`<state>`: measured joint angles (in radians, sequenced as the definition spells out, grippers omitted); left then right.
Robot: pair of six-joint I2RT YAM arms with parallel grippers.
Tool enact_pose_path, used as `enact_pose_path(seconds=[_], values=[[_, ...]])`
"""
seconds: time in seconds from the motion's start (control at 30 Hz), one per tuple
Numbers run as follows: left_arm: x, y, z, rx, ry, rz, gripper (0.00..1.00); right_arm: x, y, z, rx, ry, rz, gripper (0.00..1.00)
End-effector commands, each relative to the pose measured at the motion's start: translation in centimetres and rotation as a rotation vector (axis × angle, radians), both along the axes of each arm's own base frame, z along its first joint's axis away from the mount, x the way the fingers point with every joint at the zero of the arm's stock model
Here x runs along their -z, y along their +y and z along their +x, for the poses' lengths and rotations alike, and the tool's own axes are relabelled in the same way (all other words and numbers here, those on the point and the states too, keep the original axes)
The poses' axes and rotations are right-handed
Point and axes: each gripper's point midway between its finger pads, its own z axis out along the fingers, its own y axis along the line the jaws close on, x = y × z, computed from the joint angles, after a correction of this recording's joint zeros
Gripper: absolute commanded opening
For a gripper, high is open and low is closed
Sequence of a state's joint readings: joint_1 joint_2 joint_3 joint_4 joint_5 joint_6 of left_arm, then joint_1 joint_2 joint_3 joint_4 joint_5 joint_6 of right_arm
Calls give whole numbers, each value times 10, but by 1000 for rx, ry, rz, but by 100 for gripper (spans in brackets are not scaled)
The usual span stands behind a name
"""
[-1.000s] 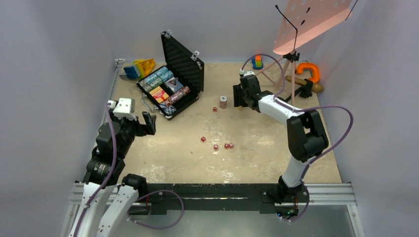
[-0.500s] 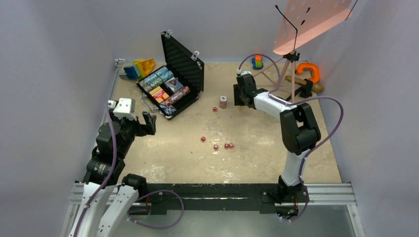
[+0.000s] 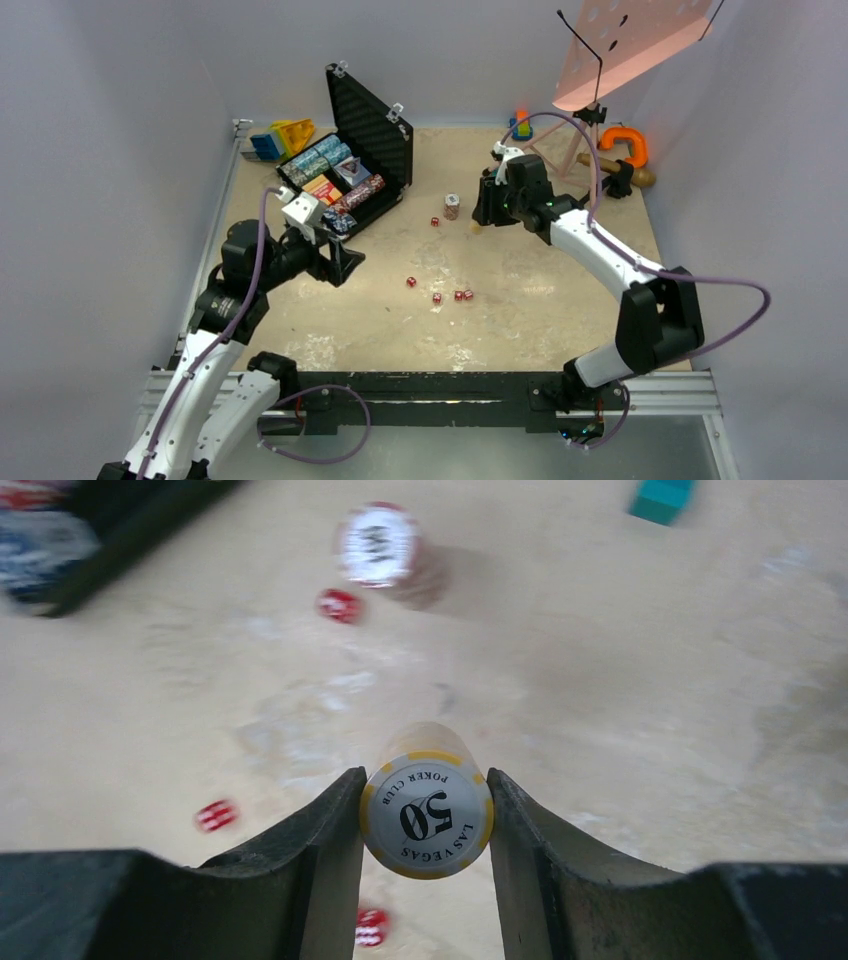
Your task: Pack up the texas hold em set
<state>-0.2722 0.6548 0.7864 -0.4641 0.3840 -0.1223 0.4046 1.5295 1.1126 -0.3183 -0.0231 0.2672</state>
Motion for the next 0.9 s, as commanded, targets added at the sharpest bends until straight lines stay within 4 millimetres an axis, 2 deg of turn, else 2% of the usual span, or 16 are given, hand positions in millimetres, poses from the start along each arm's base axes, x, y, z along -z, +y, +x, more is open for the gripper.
enact_pose_path(seconds=[0.0, 0.13, 0.23, 0.37, 0.47, 0.67, 0.87], values=[[-24, -54, -34, 379, -76, -116, 86, -61, 70, -46, -285, -1, 397, 0], [-17, -75, -44, 492, -16, -141, 86, -88, 114, -98, -501, 104, 634, 0], [-8, -87, -45, 525, 26, -127, 86, -102, 136, -125, -592, 128, 646, 0], [-1, -96, -43, 539, 58, -109, 86, -121, 156, -151, -678, 166, 738, 0], [2, -100, -40, 540, 74, -105, 86, -132, 164, -157, -702, 155, 799, 0], [6, -111, -39, 566, 120, -131, 85, -134, 171, -162, -719, 161, 811, 0], [10, -116, -31, 548, 147, -129, 78, -134, 174, -164, -730, 160, 808, 0]])
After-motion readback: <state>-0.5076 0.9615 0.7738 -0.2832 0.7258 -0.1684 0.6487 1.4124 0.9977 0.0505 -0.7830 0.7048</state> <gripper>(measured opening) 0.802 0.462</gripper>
